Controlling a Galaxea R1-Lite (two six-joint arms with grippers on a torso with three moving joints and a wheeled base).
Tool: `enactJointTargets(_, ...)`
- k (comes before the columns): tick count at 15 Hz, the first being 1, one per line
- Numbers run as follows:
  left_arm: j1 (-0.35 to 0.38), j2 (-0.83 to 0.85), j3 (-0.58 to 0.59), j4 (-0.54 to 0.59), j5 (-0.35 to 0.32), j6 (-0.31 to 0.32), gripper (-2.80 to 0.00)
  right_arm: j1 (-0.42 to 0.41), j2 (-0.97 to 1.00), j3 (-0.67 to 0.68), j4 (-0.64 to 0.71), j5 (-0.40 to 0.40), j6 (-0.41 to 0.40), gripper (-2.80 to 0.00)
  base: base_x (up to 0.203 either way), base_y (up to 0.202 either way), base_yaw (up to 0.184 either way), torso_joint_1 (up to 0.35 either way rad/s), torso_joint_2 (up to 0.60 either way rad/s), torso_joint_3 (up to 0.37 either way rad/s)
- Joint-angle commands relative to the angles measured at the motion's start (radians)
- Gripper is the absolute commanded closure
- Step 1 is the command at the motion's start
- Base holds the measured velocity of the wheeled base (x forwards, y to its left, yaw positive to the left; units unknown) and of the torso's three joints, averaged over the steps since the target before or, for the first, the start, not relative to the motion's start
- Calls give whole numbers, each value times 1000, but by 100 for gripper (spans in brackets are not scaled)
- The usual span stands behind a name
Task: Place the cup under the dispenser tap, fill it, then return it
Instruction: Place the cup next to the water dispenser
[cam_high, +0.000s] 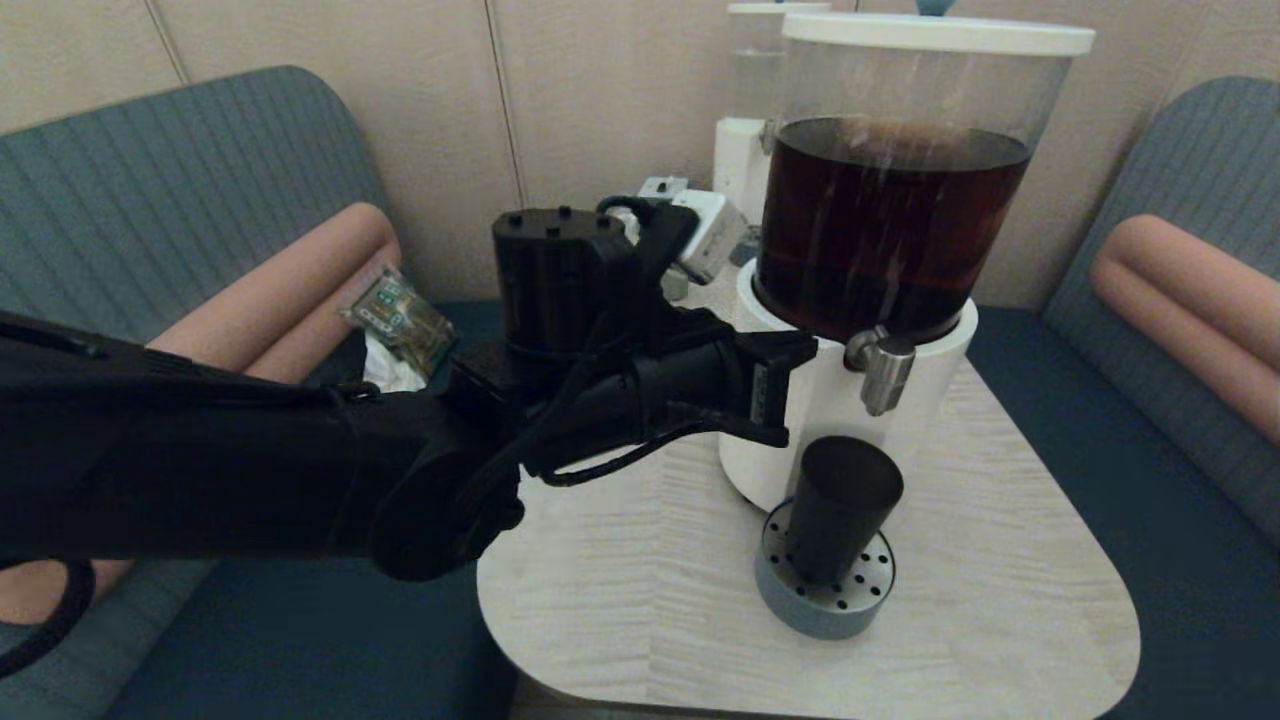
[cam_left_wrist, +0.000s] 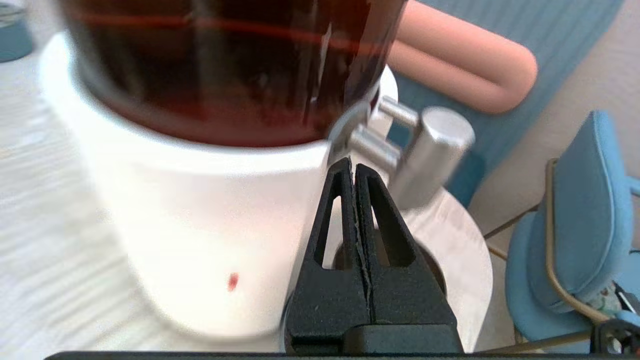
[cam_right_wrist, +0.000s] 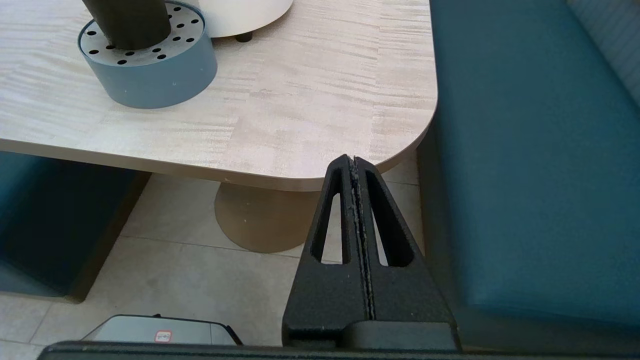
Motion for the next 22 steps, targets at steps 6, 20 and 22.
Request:
enactJointTargets(6, 10, -245, 477, -217, 138, -5, 0, 1, 1, 0, 1, 0, 1, 0, 0, 0, 0, 0, 0, 0)
enactJointTargets(20, -14, 80, 732, -822, 110, -9, -280, -1, 1, 1, 1, 2, -2, 0, 0, 0, 0, 0, 0, 0)
enactJointTargets(22, -59, 100, 712, -824, 106, -2, -280, 1, 1, 1, 1, 2, -3, 0, 0, 0, 0, 0, 0, 0)
